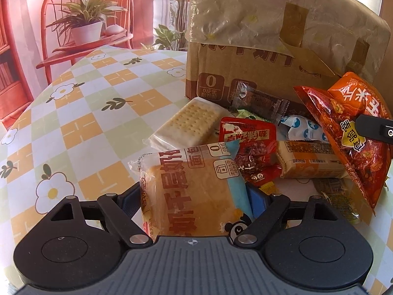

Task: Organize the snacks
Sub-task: 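Lift the orange chip bag and bread pack and carry them over the box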

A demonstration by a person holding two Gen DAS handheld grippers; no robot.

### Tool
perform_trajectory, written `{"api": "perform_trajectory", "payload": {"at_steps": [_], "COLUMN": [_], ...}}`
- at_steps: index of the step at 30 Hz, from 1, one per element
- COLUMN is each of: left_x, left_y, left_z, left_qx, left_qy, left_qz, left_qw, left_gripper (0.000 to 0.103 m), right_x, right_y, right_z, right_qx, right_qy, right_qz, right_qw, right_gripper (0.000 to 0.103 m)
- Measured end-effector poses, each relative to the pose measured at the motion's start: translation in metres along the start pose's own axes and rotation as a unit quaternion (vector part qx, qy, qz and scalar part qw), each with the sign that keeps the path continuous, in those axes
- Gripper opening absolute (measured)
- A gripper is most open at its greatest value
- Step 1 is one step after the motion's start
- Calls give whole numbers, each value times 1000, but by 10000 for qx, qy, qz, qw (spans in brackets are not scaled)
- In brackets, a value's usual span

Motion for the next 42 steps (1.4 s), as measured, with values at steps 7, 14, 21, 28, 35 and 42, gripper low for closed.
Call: {"api": "perform_trajectory", "payload": {"at_steps": [7,14,21,28,35,42], "left_x": [3,15,37,63,108,170], "left_y": [-1,2,10,17,24,43], "left_z": [-14,-39,-70,-96,-126,-133], "left_qx": [-48,110,200,104,-113,-433], "left_qy": [247,731,1301,1738,2273,2501], "left_qz": [-42,61,233,242,264,327], "left_qw": [9997,9972,9910,9844,9734,9667], "left_gripper": [76,75,75,75,75,75], "right_x": [0,3,11,27,61,125], "right_y": [3,8,10,3,-2,8], "right_z": [-5,-10,-22,-37,-70,-87], "right_qx": [-54,-105,-117,-76,-29,-134], "right_qy": [72,169,379,672,1248,1741], "right_qz": [89,163,188,140,145,1], "right_qw": [9999,9997,9990,9976,9921,9846], "right_gripper": [67,67,67,67,67,67]}}
Point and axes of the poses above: each gripper's, at about its wrist camera, not at the fingertips, and z roughly the way its jaws point, y to its right, x to its top, the point moved 3 cm from there along z, roughly the way its jaws point, and after that the axes turned 3 degrees about -y, right-handed, at the moved point
